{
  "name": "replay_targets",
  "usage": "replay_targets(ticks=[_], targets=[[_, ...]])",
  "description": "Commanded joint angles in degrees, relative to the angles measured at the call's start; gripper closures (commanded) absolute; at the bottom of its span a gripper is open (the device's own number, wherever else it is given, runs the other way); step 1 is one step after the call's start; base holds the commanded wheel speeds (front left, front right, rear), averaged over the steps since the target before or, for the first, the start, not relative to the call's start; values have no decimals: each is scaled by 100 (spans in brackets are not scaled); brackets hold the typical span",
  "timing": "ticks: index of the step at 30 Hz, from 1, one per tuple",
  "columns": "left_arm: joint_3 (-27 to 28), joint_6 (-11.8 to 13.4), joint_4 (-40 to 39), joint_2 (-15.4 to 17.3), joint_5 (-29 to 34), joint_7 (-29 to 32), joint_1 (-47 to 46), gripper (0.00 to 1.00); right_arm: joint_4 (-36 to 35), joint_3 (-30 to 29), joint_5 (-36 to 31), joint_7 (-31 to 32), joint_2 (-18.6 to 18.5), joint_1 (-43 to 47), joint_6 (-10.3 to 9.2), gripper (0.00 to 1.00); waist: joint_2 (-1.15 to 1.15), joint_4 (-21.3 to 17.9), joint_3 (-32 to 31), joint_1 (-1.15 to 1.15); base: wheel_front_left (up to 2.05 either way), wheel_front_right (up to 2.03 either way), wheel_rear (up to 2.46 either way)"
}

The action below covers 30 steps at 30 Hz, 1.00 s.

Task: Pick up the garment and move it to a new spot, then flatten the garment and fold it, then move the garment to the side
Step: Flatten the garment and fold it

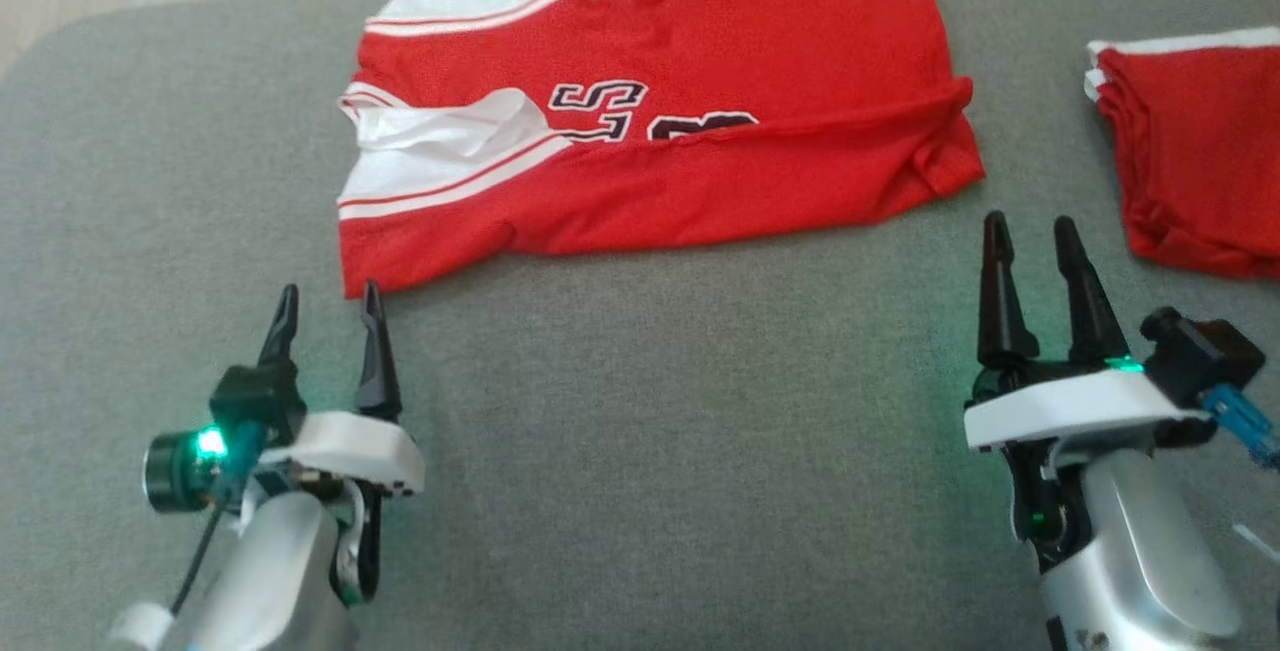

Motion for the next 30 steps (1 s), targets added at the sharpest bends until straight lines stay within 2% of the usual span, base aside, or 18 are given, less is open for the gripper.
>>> replay_targets(ticks=[1, 11, 18, 19, 20, 21, 26, 30], targets=[[183, -12, -82, 159, 2, -4, -332, 0, -206, 153, 57, -53, 15, -205, -5, 0, 0, -81, 130, -1, 0, 0, 0], [190, -211, 963, 250, -128, 272, -1085, 0, -266, 291, 137, -53, 16, -378, -5, 0, 0, -291, 615, -1, 0, 0, 0], [279, -21, 1618, 248, -247, 597, -1316, 0, -270, 444, 176, -53, 16, -440, -5, 0, 0, -389, 693, -1, 0, 0, 0], [275, -9, 1688, 244, -255, 635, -1330, 13, -265, 447, 182, -53, 16, -446, -5, 0, 0, -391, 689, -1, 0, 0, 0], [280, 8, 1743, 238, -267, 648, -1346, 49, -257, 442, 186, -53, 16, -450, -5, 0, 0, -389, 683, -1, 0, 0, 0], [281, 11, 1783, 236, -275, 637, -1359, 100, -246, 434, 188, -53, 16, -454, -5, 0, 0, -385, 673, -1, 0, 0, 0], [276, -33, 1764, 240, -280, 264, -1415, 100, -117, 375, 103, -53, 16, -488, -5, 0, 0, -323, 560, -1, 0, 0, 0], [182, -222, 1453, 221, -196, -94, -1487, 100, 170, 294, -182, -12, 16, -631, -5, 0, 0, -232, 456, -1, 0, 0, 0]])
